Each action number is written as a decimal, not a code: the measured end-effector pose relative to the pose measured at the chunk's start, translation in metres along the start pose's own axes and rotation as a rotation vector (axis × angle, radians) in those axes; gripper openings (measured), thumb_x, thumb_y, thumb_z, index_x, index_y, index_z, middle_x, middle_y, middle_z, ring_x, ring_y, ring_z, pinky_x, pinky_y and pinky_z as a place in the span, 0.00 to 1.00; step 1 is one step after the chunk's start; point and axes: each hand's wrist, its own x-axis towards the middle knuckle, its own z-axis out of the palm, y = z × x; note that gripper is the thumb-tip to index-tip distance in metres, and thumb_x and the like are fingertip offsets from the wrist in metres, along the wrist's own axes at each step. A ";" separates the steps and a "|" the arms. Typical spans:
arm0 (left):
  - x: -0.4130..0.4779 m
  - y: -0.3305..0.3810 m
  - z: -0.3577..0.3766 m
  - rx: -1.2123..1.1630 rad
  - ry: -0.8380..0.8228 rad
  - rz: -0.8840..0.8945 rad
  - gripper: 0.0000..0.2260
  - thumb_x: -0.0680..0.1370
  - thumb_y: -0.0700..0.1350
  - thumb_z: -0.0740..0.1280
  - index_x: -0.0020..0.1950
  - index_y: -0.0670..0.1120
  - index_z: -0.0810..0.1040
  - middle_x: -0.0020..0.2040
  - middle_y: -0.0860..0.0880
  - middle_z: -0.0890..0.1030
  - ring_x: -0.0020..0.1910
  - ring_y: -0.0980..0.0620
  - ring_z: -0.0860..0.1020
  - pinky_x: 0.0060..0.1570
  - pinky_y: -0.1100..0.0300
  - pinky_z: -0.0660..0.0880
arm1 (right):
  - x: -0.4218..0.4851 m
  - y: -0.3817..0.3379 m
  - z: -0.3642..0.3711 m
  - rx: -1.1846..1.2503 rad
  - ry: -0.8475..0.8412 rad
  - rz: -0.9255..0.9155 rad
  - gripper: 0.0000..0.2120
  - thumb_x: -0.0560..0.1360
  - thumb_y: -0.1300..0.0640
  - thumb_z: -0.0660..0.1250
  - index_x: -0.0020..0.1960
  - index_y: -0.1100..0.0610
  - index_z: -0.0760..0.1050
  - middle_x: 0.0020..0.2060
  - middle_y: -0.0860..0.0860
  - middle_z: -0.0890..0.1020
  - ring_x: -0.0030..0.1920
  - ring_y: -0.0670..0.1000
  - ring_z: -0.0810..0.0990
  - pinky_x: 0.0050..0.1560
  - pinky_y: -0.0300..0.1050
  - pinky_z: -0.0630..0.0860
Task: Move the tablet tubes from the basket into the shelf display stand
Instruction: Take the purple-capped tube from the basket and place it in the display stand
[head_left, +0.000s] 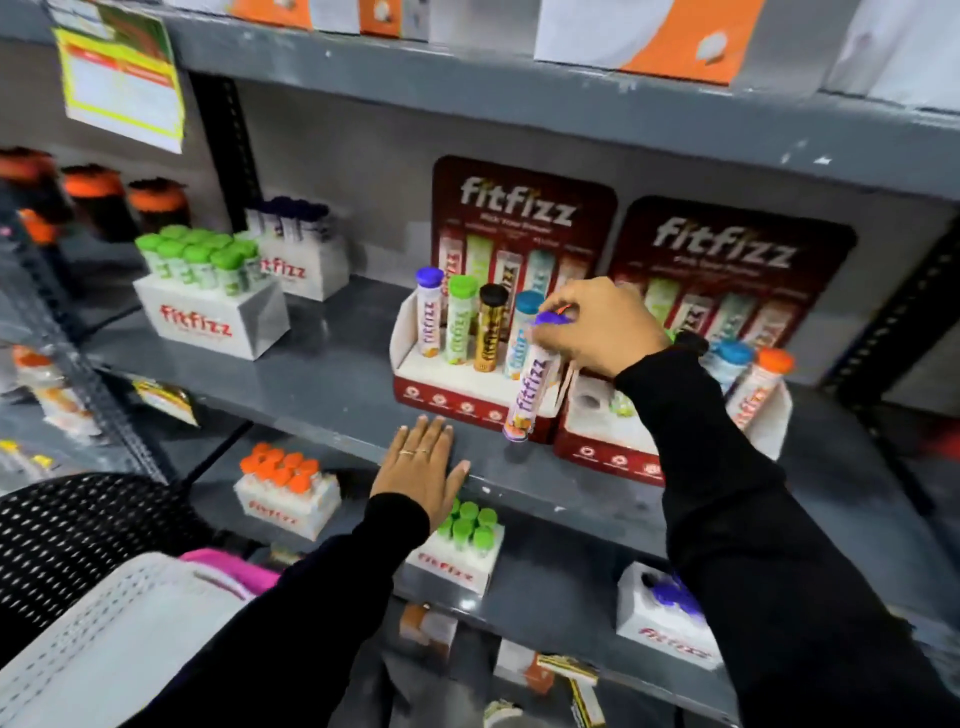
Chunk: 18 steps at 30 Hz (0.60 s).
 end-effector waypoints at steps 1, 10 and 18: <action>0.003 0.004 0.000 -0.006 -0.032 -0.003 0.36 0.77 0.60 0.40 0.62 0.37 0.74 0.62 0.38 0.77 0.63 0.40 0.72 0.65 0.46 0.66 | 0.002 0.005 -0.004 -0.008 0.053 0.030 0.14 0.73 0.51 0.70 0.50 0.62 0.83 0.50 0.59 0.84 0.51 0.58 0.80 0.52 0.49 0.76; 0.007 0.007 0.010 0.093 -0.062 0.000 0.56 0.58 0.64 0.12 0.75 0.44 0.53 0.76 0.47 0.55 0.74 0.49 0.51 0.72 0.54 0.45 | 0.011 0.042 -0.013 -0.049 0.259 0.253 0.20 0.78 0.47 0.63 0.55 0.63 0.81 0.52 0.61 0.83 0.60 0.61 0.76 0.59 0.51 0.76; 0.008 0.009 0.011 0.103 -0.052 0.008 0.49 0.64 0.65 0.17 0.75 0.44 0.50 0.77 0.47 0.52 0.75 0.48 0.49 0.72 0.54 0.43 | 0.012 0.042 -0.015 -0.050 0.399 0.306 0.18 0.81 0.53 0.58 0.62 0.63 0.76 0.56 0.66 0.79 0.61 0.64 0.74 0.60 0.52 0.73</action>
